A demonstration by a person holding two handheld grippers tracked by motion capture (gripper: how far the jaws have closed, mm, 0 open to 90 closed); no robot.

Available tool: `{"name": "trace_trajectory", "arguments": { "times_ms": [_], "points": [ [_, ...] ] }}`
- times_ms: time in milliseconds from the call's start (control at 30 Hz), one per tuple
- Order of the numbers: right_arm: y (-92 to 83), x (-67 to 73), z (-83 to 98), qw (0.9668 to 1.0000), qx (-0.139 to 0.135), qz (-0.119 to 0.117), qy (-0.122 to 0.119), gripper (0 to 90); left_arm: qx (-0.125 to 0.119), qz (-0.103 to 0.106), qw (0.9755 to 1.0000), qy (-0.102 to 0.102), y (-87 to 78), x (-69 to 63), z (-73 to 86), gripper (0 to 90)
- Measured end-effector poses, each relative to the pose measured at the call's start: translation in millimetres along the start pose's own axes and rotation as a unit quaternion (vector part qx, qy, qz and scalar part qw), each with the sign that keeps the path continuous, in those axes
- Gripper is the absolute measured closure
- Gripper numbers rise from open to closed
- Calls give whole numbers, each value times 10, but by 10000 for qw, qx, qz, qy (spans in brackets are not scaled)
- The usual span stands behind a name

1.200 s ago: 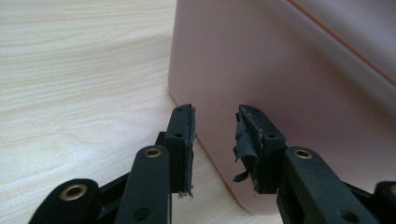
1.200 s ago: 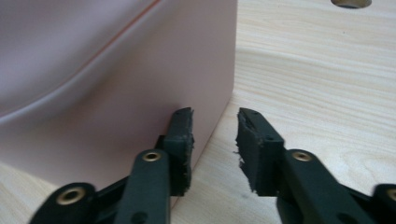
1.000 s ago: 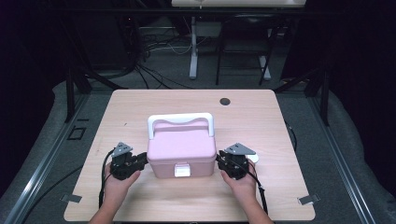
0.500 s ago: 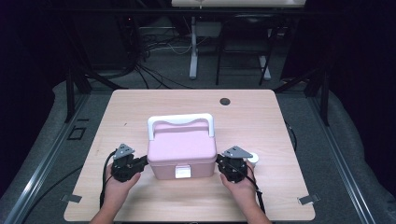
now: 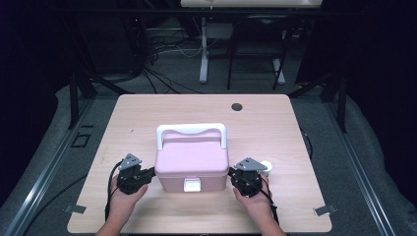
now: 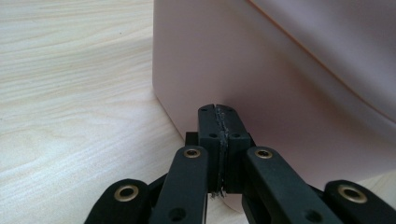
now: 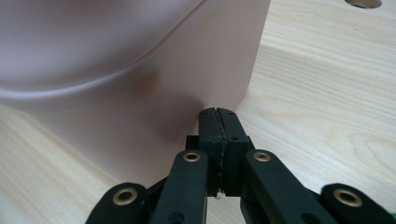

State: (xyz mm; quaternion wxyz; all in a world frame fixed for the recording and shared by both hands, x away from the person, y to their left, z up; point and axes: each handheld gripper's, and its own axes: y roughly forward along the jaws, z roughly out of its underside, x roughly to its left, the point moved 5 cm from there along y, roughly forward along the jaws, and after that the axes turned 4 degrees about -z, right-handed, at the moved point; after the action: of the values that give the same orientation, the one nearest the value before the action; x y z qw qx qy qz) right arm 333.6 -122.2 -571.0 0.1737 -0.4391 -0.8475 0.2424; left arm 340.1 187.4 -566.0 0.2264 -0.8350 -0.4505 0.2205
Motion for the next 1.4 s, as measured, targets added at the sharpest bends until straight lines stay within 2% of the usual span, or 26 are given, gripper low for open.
{"name": "trace_trajectory", "arguments": {
  "times_ms": [667,933,1100,1300,1400],
  "points": [
    [-176,105,107,9998,145,-62,-90,900,117,22,9999,62,-111,-113,83,899],
    [-273,153,172,9997,198,-126,-47,900,157,73,9998,111,-155,-168,120,900],
    [-334,189,208,9996,237,-79,-164,900,184,126,9997,131,-200,-210,158,900],
    [-414,221,262,9994,282,-147,-150,900,232,201,9994,174,-270,-275,218,900],
    [-444,238,280,9993,303,-137,-169,900,209,195,9995,122,-290,-305,241,900]
  ]
}}
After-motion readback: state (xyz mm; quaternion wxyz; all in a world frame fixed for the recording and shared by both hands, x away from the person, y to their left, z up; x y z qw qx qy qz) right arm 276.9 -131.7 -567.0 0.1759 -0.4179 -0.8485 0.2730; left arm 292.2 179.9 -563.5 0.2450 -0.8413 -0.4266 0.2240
